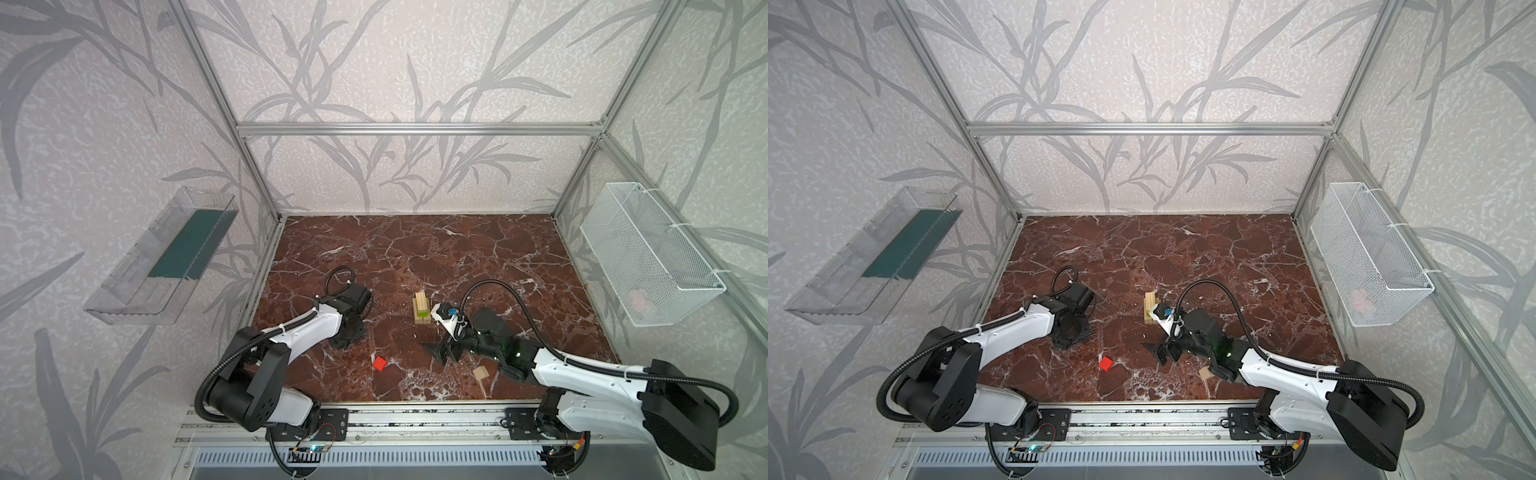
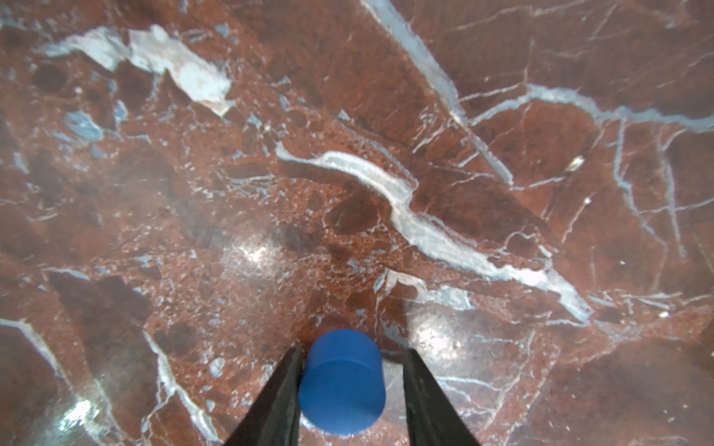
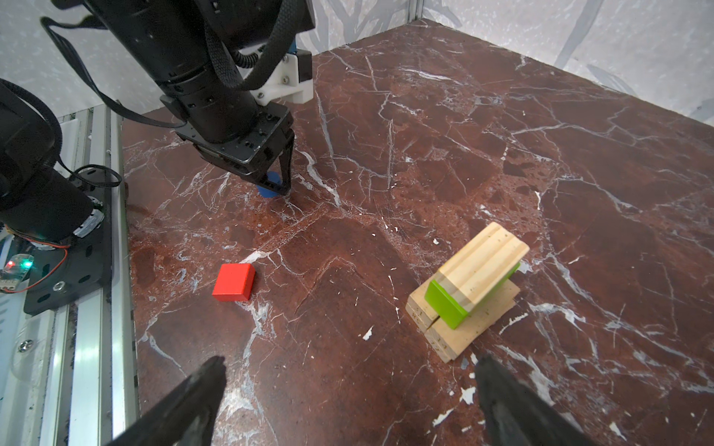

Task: Build the wood block tower
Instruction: 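Lift the blue cylinder with the left gripper and carry it over the stack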

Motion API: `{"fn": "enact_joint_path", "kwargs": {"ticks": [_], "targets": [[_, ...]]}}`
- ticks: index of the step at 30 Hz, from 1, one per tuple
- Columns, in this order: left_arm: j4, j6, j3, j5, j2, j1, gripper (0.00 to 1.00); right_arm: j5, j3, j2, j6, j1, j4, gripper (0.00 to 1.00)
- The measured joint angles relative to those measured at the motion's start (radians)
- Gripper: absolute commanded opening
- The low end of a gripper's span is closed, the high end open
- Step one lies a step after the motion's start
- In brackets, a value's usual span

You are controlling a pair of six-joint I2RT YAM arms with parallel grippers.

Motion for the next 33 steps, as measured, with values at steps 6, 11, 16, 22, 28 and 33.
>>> {"fn": "enact_joint_path", "kwargs": {"ticks": [6, 11, 16, 22, 28, 33], "targets": [[0.003, 0.007, -0.001, -0.002, 0.0, 0.003, 0.33, 0.0, 0.0, 0.001, 0.001, 0.0, 0.0, 0.99], [0.004, 0.014, -0.002, -0.001, -0.001, 0.003, 0.27, 0.002, 0.0, 0.003, 0.003, 0.0, 0.0, 0.99], [-0.019, 0.037, -0.002, 0.002, -0.016, 0.003, 0.21, 0.022, 0.0, 0.001, 0.008, 0.0, 0.0, 0.99], [-0.083, 0.092, 0.019, 0.017, -0.093, -0.001, 0.15, 0.056, -0.012, -0.046, 0.029, -0.013, 0.002, 0.99], [-0.123, 0.146, 0.096, 0.07, -0.178, -0.03, 0.11, 0.057, -0.039, -0.085, 0.061, -0.064, 0.008, 0.99], [-0.189, 0.182, 0.232, 0.079, -0.163, -0.123, 0.09, 0.037, -0.053, -0.1, 0.09, -0.11, 0.01, 0.99]]}}
